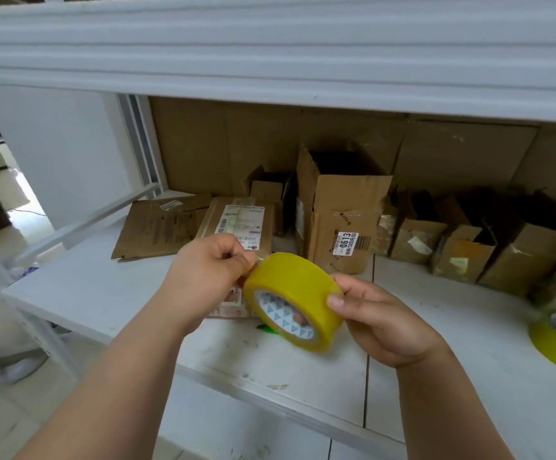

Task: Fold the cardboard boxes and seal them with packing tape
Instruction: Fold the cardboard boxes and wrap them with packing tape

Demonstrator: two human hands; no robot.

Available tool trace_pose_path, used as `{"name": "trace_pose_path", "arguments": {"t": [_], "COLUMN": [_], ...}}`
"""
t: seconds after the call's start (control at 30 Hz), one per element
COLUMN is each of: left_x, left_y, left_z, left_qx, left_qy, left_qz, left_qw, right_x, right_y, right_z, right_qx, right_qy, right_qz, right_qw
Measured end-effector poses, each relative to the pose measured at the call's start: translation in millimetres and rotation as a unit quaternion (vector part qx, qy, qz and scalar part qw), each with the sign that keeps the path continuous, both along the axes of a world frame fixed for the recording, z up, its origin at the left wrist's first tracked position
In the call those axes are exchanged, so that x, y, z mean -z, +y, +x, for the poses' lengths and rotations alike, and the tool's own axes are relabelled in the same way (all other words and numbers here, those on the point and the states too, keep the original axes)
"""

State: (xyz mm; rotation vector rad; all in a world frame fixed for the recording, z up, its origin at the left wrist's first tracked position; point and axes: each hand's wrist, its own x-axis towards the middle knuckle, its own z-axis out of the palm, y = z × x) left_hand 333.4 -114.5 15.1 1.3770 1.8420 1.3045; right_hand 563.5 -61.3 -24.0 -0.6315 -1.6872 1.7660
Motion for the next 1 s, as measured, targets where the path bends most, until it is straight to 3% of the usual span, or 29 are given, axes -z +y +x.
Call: {"name": "trace_pose_path", "arguments": {"t": [0.23, 0.5, 0.8, 1.0], "left_x": [-4, -19, -20, 2], "left_y": [-19, -32, -26, -6], "left_z": [-23, -42, -78, -83], "left_qx": [-0.07, -0.136, -0.209, -0.237], "left_qy": [-0.102, -0.126, -0.197, -0.185], "left_qz": [0.043, 0.089, 0.094, 0.065], "left_qw": [0.991, 0.979, 0.953, 0.951], "right_x": [-16, -21, -29, -45], "right_y": [11, 25, 47, 59], "right_z": [-22, -22, -4, -18], "right_qx": [-0.036, -0.057, 0.059, 0.136], "right_qy": [-0.02, -0.028, -0.002, -0.076], "right_qz": [0.033, 0.047, 0.02, 0.085], "right_qw": [0.999, 0.997, 0.998, 0.984]}}
